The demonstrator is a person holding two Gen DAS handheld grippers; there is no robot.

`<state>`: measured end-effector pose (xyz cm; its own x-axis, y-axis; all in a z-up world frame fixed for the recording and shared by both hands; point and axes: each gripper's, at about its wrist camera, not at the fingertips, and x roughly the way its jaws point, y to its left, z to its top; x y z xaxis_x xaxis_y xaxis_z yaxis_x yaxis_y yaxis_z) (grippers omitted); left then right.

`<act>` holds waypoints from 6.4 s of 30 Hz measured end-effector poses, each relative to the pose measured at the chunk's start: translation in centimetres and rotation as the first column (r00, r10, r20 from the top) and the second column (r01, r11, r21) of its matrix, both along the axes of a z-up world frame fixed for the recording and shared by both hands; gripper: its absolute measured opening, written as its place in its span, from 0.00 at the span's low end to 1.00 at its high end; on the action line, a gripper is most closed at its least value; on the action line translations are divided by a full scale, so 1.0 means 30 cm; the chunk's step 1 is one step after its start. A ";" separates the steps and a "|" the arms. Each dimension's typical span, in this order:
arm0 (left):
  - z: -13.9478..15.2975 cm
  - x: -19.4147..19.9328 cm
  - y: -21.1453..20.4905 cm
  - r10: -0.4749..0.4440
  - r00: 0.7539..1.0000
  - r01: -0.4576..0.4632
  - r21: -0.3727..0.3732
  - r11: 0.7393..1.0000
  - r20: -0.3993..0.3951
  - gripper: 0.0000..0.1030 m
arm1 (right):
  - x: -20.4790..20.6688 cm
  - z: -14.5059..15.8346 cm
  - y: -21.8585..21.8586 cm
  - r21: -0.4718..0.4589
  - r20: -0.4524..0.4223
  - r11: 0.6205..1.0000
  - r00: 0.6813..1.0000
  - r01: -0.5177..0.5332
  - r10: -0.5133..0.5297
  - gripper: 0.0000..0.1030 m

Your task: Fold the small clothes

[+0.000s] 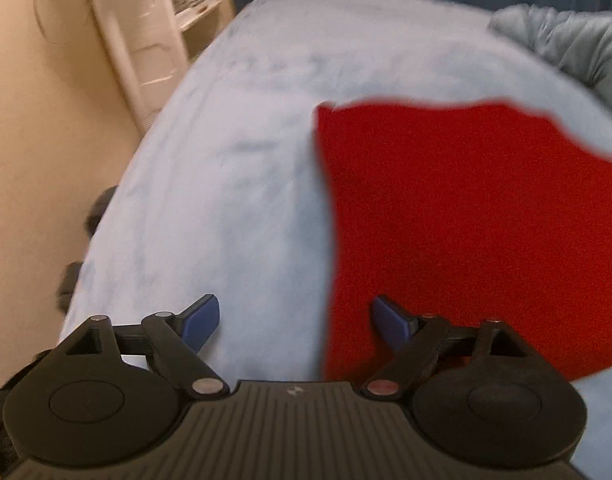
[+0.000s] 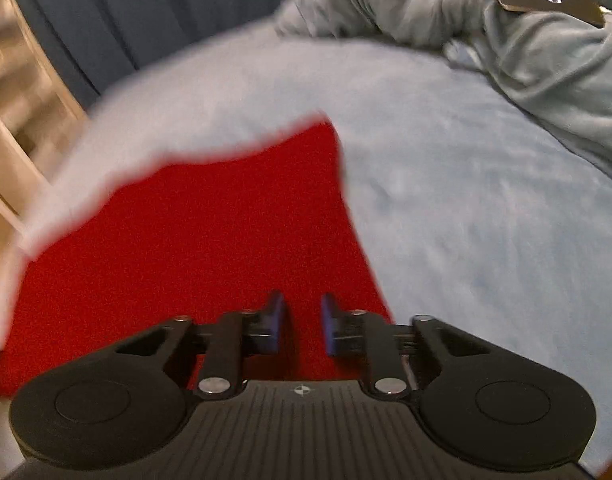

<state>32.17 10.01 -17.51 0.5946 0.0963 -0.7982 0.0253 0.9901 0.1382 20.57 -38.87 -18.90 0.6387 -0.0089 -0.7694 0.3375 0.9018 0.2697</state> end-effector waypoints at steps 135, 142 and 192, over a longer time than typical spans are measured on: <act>-0.084 -0.171 0.166 0.299 0.954 -0.300 -0.044 0.953 -0.028 1.00 | -0.022 -0.037 -0.054 0.316 -0.051 0.837 0.889 0.446 -0.454 0.23; -0.085 -0.152 0.171 0.304 0.952 -0.305 -0.063 0.950 -0.037 1.00 | 0.081 0.007 0.042 0.035 -0.123 0.908 0.904 0.417 -0.410 0.21; 0.039 -0.199 0.168 0.089 0.996 -0.090 -0.357 0.930 -0.020 1.00 | 0.011 0.093 1.144 -0.396 -0.215 0.684 0.786 -0.613 0.580 0.62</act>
